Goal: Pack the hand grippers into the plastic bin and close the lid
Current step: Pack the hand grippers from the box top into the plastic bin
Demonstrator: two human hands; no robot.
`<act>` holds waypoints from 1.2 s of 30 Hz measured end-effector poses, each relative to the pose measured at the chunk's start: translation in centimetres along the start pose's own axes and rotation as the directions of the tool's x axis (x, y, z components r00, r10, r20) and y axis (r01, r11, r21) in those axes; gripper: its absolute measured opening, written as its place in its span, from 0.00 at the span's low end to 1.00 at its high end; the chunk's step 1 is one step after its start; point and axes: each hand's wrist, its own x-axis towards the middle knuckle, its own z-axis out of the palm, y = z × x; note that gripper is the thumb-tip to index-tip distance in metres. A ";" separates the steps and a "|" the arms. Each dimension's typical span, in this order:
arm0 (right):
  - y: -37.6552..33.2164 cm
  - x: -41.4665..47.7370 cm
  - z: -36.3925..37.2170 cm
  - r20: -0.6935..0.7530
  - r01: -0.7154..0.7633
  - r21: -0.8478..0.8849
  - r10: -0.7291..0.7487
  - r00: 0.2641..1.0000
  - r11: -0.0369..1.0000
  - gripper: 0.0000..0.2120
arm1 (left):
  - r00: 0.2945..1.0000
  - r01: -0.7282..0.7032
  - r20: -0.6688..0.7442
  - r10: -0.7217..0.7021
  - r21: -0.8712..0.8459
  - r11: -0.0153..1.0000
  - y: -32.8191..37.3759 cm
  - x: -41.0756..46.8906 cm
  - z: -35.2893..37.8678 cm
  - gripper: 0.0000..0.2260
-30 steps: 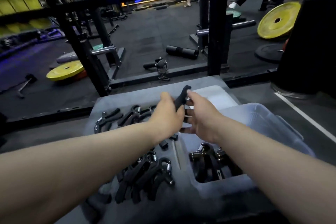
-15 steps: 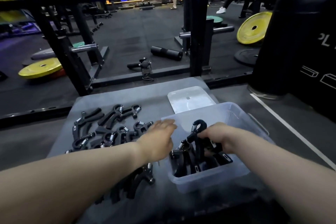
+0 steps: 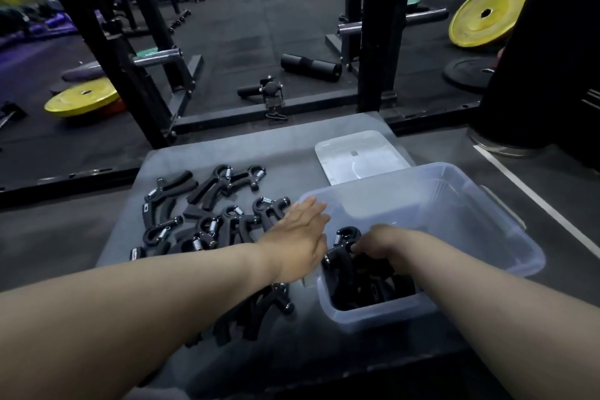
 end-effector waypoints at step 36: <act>0.3 -1.9 1.1 0.186 0.155 -0.638 -0.045 0.982 0.755 0.20 | 1.000 0.009 0.011 -0.008 -0.056 0.998 -0.1 0.2 0.2 0.23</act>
